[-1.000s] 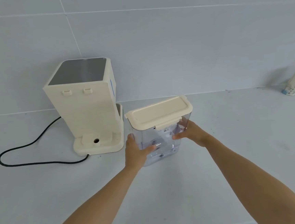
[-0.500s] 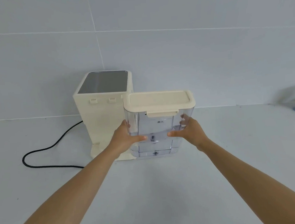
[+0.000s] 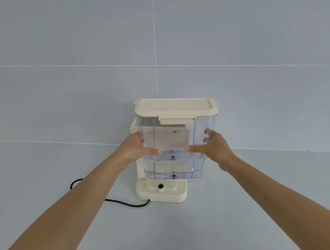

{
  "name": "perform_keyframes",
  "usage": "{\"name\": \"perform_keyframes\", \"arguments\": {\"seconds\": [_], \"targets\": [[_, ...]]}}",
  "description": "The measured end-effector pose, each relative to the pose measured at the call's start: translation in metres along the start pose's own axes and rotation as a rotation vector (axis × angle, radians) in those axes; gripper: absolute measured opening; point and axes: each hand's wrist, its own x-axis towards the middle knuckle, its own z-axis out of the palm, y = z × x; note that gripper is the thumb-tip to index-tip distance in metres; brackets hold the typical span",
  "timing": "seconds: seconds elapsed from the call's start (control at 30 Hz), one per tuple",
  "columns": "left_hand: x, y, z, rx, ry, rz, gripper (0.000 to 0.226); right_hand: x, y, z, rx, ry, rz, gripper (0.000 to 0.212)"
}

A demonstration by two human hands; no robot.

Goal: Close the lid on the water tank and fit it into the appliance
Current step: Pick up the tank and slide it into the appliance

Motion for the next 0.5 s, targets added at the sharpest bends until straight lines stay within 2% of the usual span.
{"name": "perform_keyframes", "arguments": {"seconds": [0.17,0.33,0.43,0.5], "targets": [[0.009,-0.006,-0.024,-0.032,-0.015,0.021,0.03,0.012,-0.015,0.021,0.023,-0.006,0.009,0.098],[0.02,-0.011,-0.039,-0.069,-0.051,0.027,0.03,0.02,-0.025,0.037,0.043,0.03,0.009,0.087],[0.028,-0.016,-0.043,-0.081,-0.063,0.005,0.034,0.024,-0.028,0.042,0.015,0.053,0.017,0.091],[0.033,-0.019,-0.041,-0.079,-0.058,-0.016,0.041,0.026,-0.029,0.043,-0.017,0.075,0.026,0.076]]}}
